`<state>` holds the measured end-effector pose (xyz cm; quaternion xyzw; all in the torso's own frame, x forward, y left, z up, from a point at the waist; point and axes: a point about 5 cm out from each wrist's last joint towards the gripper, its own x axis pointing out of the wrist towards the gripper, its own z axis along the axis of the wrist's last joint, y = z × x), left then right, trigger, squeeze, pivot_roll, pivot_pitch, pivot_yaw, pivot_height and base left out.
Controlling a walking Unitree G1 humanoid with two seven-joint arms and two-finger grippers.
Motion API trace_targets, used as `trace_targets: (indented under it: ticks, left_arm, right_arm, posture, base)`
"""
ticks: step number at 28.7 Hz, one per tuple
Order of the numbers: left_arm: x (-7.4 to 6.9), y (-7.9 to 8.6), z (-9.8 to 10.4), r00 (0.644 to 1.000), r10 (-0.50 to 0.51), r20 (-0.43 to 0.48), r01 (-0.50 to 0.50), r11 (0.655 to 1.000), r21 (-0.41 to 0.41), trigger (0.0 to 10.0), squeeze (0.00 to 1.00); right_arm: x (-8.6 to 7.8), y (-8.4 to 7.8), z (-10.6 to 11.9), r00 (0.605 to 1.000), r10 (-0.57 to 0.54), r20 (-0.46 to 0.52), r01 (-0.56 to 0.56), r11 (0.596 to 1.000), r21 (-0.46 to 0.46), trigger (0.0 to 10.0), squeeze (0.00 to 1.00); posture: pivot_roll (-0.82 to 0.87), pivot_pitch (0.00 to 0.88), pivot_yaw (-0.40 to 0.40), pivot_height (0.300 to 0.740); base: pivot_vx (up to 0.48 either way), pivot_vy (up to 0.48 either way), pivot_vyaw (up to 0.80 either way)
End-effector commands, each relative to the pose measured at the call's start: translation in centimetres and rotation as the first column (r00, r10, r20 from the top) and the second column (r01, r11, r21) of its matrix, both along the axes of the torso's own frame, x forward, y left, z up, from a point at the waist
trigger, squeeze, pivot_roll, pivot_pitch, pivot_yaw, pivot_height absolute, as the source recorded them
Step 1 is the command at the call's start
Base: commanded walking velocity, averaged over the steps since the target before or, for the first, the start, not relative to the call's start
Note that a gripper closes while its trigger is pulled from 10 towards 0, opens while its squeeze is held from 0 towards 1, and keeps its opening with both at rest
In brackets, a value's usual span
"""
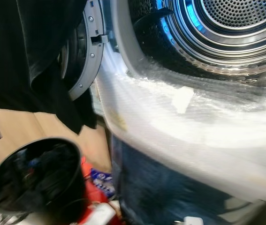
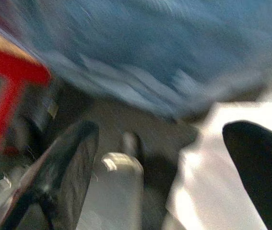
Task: Clothes washing
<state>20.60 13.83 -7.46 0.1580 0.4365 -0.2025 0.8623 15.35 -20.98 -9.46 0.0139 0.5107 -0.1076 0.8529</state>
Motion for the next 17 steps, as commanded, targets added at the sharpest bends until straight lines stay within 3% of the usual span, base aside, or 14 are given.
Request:
trace_targets:
  ticks: [1,8,12,14,17]
  left_arm:
    - [0.3,-1.9,0.3,0.999,-0.029,0.022,0.03,0.998,-0.046,10.0,0.0]
    - [0.3,-3.2,0.5,0.997,-0.057,0.044,0.06,0.994,-0.09,10.0,0.0]
    - [1.5,-4.4,1.4,0.992,-0.074,0.102,0.087,0.988,-0.127,10.0,0.0]
    - [2.8,-6.5,2.8,0.963,-0.193,0.187,0.223,0.962,-0.155,10.0,0.0]
    - [3.9,-8.5,4.3,0.93,-0.265,0.256,0.321,0.923,-0.211,10.0,0.0]
  right_arm:
    - [1.0,-0.1,0.5,0.999,-0.015,0.036,0.015,1.0,0.005,10.0,0.0]
    - [0.9,-0.5,0.5,0.999,-0.001,0.038,0.001,1.0,-0.002,10.0,0.0]
    - [0.9,-0.8,0.5,0.999,0.0,0.036,0.0,1.0,-0.009,10.0,0.0]
    - [0.9,-0.7,0.5,0.999,0.018,0.032,-0.017,1.0,-0.013,10.0,0.0]
    - [1.0,-0.4,0.5,0.999,0.036,0.029,-0.036,0.999,-0.011,10.0,0.0]
  posture:
    - [-0.01,0.0,-0.043,0.74]
    - [-0.02,0.0,-0.054,0.74]
    - [-0.02,0.0,-0.056,0.74]
    - [-0.01,0.0,-0.058,0.74]
    - [-0.01,0.0,-0.055,0.74]
  base:
    - [0.0,0.0,0.0]
    - [0.0,0.0,0.0]
    - [0.0,0.0,0.0]
    - [0.0,0.0,0.0]
    - [0.0,0.0,0.0]
